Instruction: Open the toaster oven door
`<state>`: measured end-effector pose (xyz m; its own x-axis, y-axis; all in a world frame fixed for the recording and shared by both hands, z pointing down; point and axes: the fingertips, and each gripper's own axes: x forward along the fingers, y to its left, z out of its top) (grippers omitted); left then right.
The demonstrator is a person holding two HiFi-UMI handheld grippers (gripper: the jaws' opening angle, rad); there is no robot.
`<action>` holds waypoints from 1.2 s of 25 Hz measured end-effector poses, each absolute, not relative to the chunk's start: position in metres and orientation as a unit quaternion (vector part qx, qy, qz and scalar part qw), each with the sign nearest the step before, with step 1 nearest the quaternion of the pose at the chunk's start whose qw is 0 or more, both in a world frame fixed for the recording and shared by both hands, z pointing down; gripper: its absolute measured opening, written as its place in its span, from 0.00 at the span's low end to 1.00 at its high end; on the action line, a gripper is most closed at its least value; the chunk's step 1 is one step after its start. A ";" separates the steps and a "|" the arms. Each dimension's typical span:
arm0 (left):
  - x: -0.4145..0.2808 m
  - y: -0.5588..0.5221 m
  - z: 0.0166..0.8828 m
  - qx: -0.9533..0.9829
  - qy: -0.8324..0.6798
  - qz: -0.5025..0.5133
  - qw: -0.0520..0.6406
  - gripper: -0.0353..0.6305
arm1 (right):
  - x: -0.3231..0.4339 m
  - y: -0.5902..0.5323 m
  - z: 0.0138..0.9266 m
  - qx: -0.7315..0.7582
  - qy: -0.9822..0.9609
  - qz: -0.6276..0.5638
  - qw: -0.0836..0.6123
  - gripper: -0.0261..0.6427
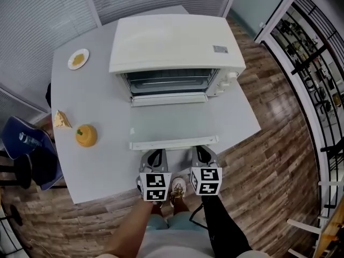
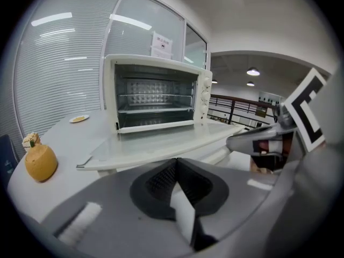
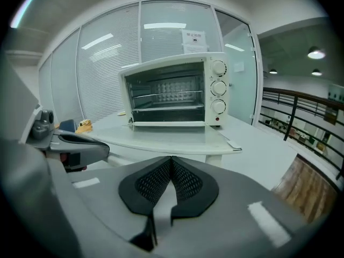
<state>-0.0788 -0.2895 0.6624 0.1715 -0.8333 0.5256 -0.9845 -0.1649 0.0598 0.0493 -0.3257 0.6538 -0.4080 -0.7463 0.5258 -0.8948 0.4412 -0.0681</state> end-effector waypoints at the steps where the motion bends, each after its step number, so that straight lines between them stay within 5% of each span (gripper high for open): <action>1: -0.078 -0.289 0.666 0.737 -0.617 0.189 0.199 0.14 | 0.050 -0.325 0.657 0.504 -0.819 0.175 0.212 0.04; 17: -0.066 -0.283 0.707 0.723 -0.613 0.211 0.239 0.14 | 0.052 -0.322 0.695 0.505 -0.812 0.169 0.238 0.04; 30: -0.046 -0.278 0.658 0.744 -0.605 0.206 0.194 0.14 | 0.068 -0.309 0.650 0.497 -0.829 0.151 0.207 0.04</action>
<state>-0.0461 -0.2781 0.6575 0.1824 -0.8207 0.5414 -0.9805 -0.1926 0.0384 0.0677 -0.3093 0.6503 -0.4207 -0.7611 0.4937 -0.8865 0.4606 -0.0454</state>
